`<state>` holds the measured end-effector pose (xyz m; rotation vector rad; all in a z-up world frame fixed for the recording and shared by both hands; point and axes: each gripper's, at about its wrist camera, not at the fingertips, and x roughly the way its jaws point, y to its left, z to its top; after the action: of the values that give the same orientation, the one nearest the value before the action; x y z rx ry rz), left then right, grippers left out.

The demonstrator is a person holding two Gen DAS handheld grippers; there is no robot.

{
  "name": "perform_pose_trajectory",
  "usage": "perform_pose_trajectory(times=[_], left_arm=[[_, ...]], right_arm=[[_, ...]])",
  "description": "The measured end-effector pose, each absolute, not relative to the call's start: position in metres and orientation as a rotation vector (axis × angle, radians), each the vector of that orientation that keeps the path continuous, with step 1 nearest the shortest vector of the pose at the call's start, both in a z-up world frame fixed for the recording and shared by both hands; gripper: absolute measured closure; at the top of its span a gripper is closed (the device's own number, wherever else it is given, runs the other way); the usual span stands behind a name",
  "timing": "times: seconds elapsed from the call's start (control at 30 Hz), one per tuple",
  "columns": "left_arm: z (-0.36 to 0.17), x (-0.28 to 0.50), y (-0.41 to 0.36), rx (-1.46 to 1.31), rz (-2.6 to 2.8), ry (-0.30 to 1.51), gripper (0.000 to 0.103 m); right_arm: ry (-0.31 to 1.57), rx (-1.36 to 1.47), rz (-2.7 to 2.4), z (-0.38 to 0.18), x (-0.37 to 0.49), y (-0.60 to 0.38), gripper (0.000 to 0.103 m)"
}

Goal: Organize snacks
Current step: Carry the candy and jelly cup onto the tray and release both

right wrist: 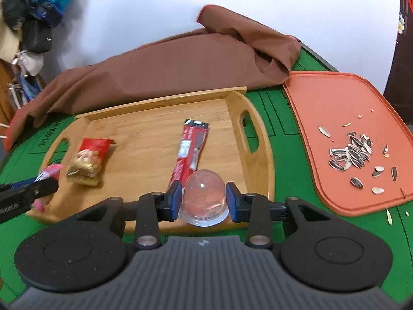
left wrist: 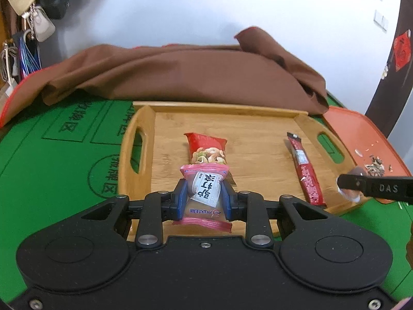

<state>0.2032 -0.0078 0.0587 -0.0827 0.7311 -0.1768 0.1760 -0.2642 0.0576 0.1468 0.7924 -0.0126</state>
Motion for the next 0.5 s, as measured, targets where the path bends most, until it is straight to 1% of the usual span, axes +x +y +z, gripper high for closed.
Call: perform_pose_trajectory(times=[0.2, 0.5], left_arm=[[0.037, 0.220, -0.014, -0.095, -0.189, 0.789, 0.077], [0.026, 0.236, -0.014, -0.113, -0.173, 0.789, 0.077]], right_arm=[[0.830, 0.128, -0.051, 0.040, 0.202, -0.265, 0.062], [0.852, 0.115, -0.044, 0.027, 0.216, -0.262, 0.062]])
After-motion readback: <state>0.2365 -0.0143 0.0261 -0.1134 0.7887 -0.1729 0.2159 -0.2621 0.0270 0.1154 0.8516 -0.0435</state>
